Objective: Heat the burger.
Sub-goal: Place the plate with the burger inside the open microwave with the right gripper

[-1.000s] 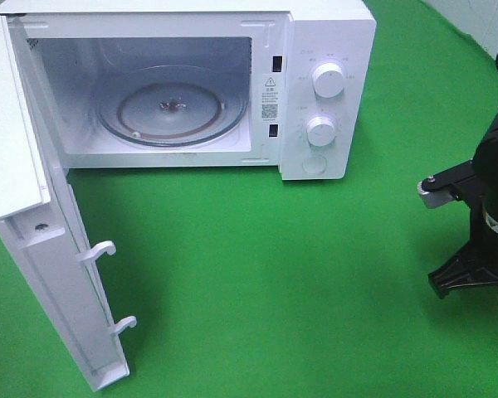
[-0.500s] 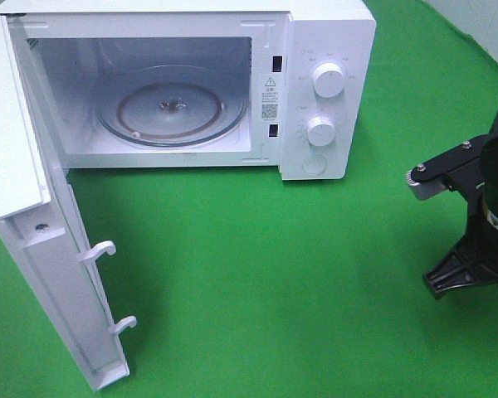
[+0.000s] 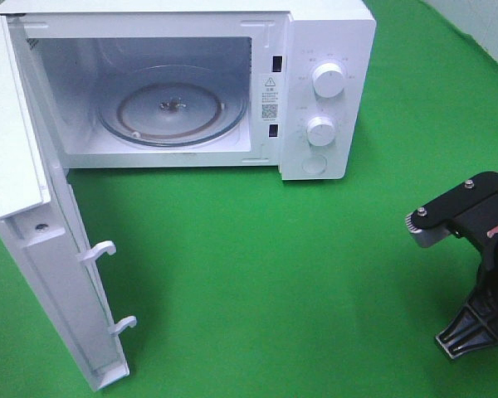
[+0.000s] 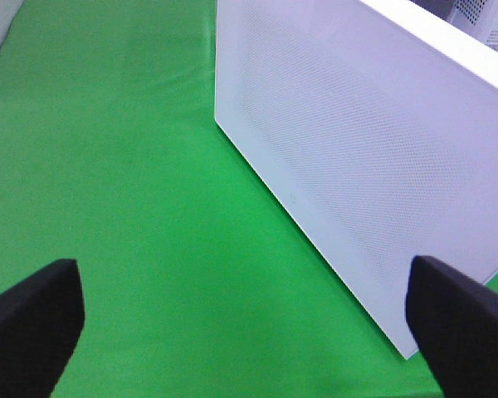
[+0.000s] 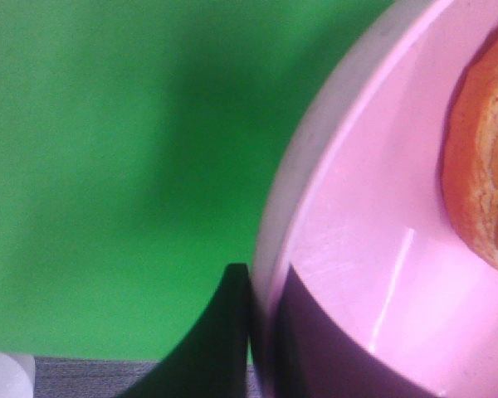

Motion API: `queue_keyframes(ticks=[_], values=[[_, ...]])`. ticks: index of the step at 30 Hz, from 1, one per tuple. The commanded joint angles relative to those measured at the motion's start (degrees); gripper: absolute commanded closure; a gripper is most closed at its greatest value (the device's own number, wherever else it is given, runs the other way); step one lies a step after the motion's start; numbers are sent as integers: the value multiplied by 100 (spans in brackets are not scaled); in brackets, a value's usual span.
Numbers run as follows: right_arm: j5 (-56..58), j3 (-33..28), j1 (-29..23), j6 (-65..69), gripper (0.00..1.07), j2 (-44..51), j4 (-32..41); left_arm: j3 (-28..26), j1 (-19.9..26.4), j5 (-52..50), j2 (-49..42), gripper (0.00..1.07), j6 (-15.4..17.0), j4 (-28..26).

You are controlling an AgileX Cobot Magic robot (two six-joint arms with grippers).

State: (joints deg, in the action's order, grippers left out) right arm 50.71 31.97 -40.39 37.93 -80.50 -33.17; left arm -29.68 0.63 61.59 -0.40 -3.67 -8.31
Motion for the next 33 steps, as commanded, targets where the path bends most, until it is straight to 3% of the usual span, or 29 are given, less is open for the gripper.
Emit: queue_keyframes(ticks=[1, 22, 27, 33], values=[[321, -69, -235, 109, 107, 160, -218, 23, -34, -46, -86, 9, 0, -11], [556, -281, -2647, 447, 107, 647, -521, 23, -34, -46, -86, 9, 0, -11], [539, -281, -2974, 149, 107, 647, -625, 23, -34, -46, -86, 9, 0, -11], [539, -281, -2991, -149, 107, 647, -934, 23, -34, -46, -86, 9, 0, -11]])
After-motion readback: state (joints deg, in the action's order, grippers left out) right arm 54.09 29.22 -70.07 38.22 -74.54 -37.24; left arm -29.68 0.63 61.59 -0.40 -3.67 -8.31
